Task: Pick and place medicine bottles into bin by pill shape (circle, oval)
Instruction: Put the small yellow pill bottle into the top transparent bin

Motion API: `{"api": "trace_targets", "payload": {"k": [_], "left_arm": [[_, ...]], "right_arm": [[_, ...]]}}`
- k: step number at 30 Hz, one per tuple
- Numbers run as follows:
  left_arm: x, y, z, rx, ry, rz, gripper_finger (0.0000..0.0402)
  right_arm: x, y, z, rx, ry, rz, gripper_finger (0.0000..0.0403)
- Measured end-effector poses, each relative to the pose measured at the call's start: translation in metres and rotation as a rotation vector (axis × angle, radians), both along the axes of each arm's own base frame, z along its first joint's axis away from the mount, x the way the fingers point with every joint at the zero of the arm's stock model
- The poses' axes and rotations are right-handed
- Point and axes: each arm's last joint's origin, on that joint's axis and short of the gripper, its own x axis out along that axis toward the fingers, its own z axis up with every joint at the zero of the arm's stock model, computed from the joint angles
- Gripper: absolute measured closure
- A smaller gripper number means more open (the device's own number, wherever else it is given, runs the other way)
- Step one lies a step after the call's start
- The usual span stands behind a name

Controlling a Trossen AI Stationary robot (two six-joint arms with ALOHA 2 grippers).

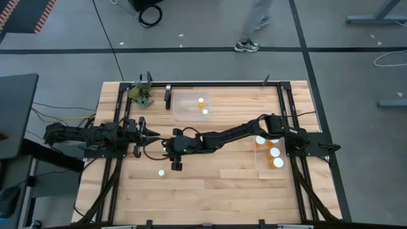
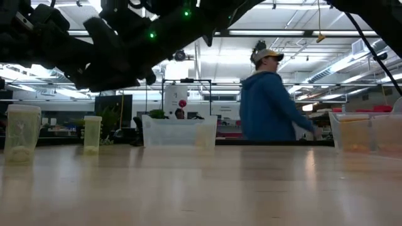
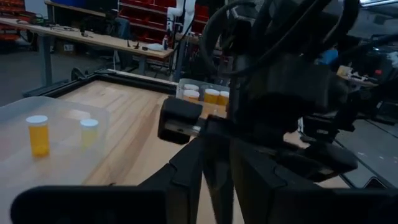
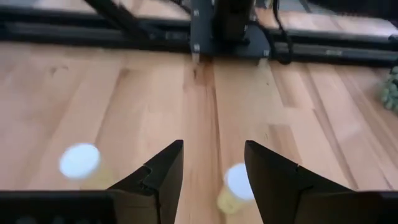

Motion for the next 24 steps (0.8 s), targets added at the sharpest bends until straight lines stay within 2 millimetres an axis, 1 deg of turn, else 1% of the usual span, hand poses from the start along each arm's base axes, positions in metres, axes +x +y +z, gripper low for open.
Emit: {"api": "trace_targets", "payload": {"k": [2,4,9,14,15,18,21,24], "left_arm": [[0.0,0.0,0.0,0.0,-0.001,0.0,0.0313],[0.0,0.0,0.0,-0.001,0.0,0.0,0.0316],[0.0,0.0,0.0,0.0,0.0,0.0,0.0318],[0.0,0.0,0.0,0.0,-0.001,0.0,0.0311],[0.0,0.0,0.0,0.0,0.0,0.0,0.031],[0.0,0.0,0.0,0.0,0.0,0.0,0.0313],[0.0,0.0,0.0,-0.001,0.0,0.001,0.0317],[0.0,0.0,0.0,0.0,0.0,0.0,0.0321]], "right_arm": [[-0.001,-0.001,0.0,-0.022,0.018,0.009,0.0226],[-0.005,-0.004,0.007,-0.037,0.046,0.013,0.0226],[-0.023,-0.009,0.047,-0.094,0.082,0.019,0.0228],[-0.051,-0.014,0.086,-0.177,0.145,0.011,0.0241],[-0.058,-0.015,0.095,-0.178,0.131,0.01,0.0244],[-0.086,-0.018,0.114,-0.183,0.111,0.002,0.0254],[-0.121,-0.022,0.122,-0.192,0.097,-0.02,0.0264],[-0.157,-0.027,0.131,-0.172,0.031,-0.047,0.0271]]}}
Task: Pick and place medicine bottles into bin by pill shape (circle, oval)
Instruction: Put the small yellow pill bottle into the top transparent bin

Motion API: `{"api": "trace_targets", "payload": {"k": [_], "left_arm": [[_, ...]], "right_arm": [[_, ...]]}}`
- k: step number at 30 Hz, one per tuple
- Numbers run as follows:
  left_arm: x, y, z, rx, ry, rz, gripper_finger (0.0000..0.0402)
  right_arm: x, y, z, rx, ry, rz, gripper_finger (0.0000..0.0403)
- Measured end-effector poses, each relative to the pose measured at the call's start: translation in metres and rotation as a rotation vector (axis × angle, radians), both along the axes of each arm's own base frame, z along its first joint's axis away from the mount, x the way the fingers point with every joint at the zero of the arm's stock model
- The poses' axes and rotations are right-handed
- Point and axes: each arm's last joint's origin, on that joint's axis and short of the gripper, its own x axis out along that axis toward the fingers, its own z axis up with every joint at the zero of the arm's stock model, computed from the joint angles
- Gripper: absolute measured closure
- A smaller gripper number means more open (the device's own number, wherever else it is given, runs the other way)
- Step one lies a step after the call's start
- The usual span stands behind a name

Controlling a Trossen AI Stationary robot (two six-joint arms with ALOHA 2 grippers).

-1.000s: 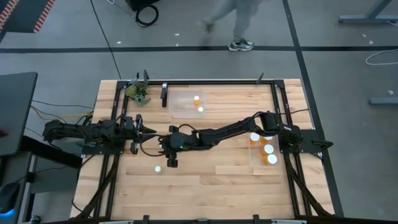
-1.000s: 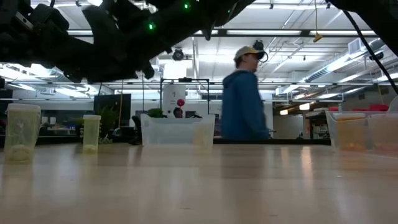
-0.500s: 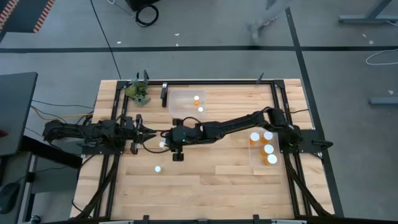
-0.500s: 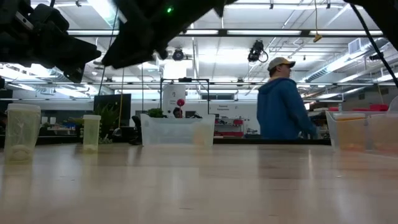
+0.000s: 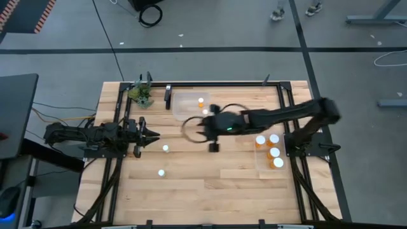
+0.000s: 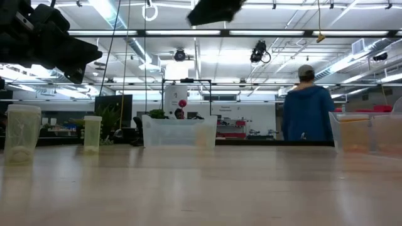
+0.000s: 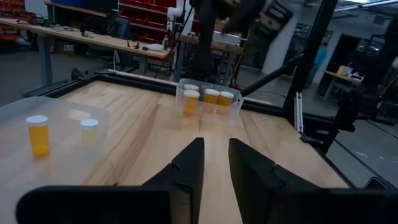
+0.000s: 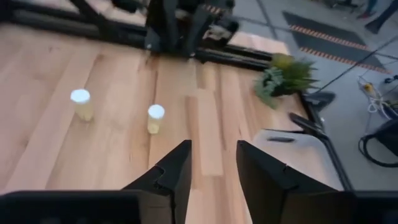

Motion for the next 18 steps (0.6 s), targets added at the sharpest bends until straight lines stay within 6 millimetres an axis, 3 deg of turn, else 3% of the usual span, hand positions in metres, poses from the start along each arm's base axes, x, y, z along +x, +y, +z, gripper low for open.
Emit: {"api": "trace_targets", "payload": {"k": [10,18], "left_arm": [[0.0,0.0,0.0,-0.001,0.0,0.001,0.0313],[0.0,0.0,0.0,-0.027,-0.003,0.0,0.032]], "right_arm": [[-0.112,-0.011,-0.008,0.084,-0.246,-0.018,0.0274],[-0.174,-0.018,-0.028,0.145,-0.349,0.001,0.0274]]}}
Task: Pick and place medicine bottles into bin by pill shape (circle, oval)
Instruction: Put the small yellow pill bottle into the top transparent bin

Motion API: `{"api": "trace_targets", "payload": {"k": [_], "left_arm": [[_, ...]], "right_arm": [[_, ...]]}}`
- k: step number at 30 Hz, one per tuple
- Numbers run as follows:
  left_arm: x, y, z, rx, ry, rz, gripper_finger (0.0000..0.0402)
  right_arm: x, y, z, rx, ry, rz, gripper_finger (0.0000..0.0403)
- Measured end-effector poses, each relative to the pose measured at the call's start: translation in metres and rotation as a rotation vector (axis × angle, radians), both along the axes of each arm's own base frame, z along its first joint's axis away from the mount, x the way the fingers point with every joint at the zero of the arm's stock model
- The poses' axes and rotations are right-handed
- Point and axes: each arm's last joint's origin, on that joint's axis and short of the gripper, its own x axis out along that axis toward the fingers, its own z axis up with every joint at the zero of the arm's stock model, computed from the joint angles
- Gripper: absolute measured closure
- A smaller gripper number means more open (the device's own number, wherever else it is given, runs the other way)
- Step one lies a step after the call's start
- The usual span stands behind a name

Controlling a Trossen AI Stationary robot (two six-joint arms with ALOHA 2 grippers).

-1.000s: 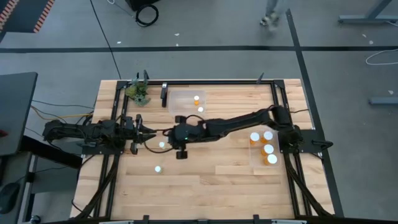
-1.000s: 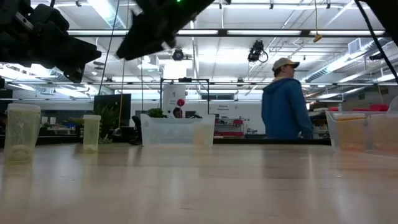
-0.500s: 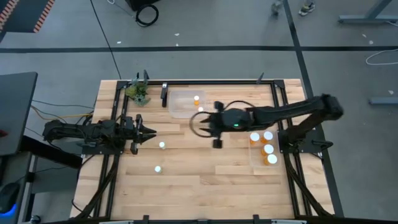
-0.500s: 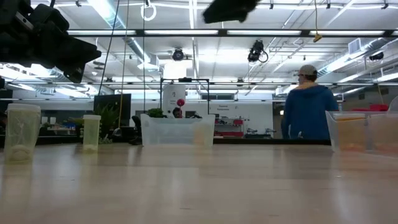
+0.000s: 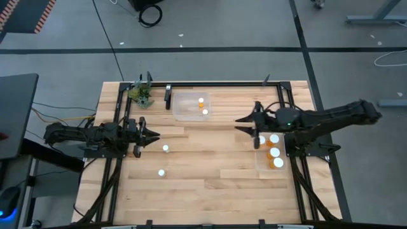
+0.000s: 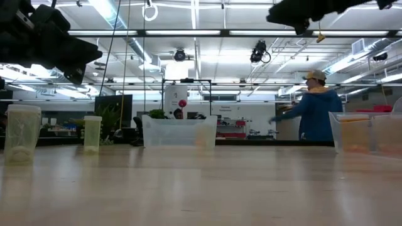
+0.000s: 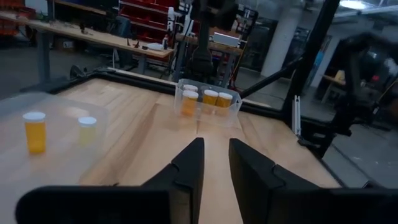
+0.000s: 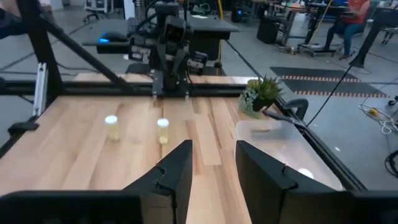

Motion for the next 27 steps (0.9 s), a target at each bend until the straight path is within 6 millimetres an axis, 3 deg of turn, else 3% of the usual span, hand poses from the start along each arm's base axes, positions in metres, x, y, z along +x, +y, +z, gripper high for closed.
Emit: {"api": "trace_targets", "payload": {"k": [7,18,27], "left_arm": [[0.0,0.0,0.0,-0.192,-0.006,-0.001,0.0317],[0.0,0.0,0.0,-0.198,-0.006,-0.002,0.032],[0.0,0.0,0.0,-0.193,-0.012,-0.002,0.0318]], "right_arm": [[-0.031,-0.002,-0.022,0.029,-0.067,0.036,0.0274],[-0.067,-0.007,-0.066,0.056,-0.169,0.048,0.0274],[-0.081,-0.008,-0.099,0.149,-0.238,0.06,0.0274]]}}
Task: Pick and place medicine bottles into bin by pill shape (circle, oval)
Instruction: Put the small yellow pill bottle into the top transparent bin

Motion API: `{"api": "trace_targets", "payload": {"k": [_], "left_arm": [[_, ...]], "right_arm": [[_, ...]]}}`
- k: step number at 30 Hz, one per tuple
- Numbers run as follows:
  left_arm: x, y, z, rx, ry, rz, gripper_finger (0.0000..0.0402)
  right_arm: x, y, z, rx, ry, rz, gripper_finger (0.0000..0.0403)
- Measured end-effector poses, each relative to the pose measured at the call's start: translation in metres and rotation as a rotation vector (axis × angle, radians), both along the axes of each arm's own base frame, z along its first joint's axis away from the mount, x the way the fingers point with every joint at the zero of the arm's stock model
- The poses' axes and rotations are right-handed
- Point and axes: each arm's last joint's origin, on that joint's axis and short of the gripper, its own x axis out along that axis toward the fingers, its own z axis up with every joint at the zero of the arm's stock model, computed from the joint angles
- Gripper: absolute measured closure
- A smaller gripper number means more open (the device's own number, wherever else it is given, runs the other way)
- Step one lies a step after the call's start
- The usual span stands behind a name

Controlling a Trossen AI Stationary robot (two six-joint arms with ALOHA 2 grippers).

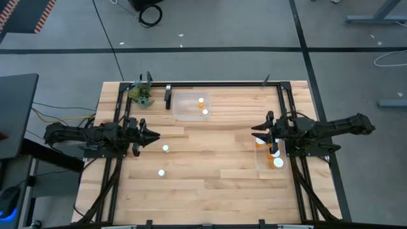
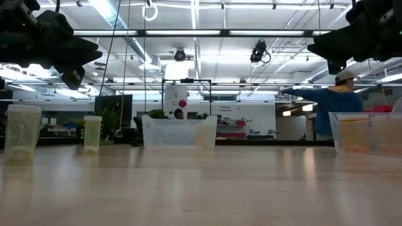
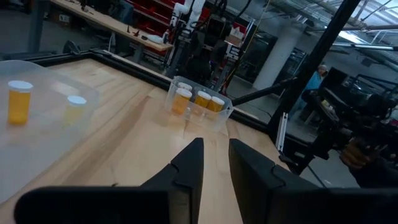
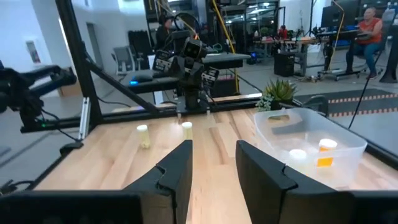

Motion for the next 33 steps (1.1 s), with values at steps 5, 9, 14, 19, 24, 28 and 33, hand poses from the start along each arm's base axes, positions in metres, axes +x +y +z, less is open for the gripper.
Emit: {"api": "trace_targets", "payload": {"k": [5,9,14,19,24,28,33], "left_arm": [[0.0,0.0,0.0,0.0,0.0,0.0,0.0311],[0.0,0.0,0.0,0.016,0.005,-0.001,0.0306],[0.0,0.0,-0.004,0.009,0.048,-0.013,0.0313],[0.004,-0.002,-0.01,0.017,0.133,-0.053,0.0314],[0.01,-0.002,-0.001,0.071,0.249,-0.05,0.0301],[0.015,-0.002,0.006,0.074,0.354,-0.045,0.0292],[0.018,-0.002,0.01,0.013,0.485,-0.029,0.0276]], "right_arm": [[-0.001,0.0,-0.013,0.024,-0.017,0.012,0.0274],[-0.001,0.0,-0.016,0.046,-0.008,-0.009,0.0274],[-0.001,-0.001,-0.017,0.094,-0.005,-0.025,0.0274],[-0.001,-0.001,-0.018,0.084,0.0,-0.027,0.0274],[-0.001,-0.001,-0.018,0.084,0.003,-0.028,0.0274],[-0.001,-0.001,-0.018,0.084,0.004,-0.029,0.0274],[-0.001,-0.001,-0.018,0.084,0.004,-0.029,0.0274]]}}
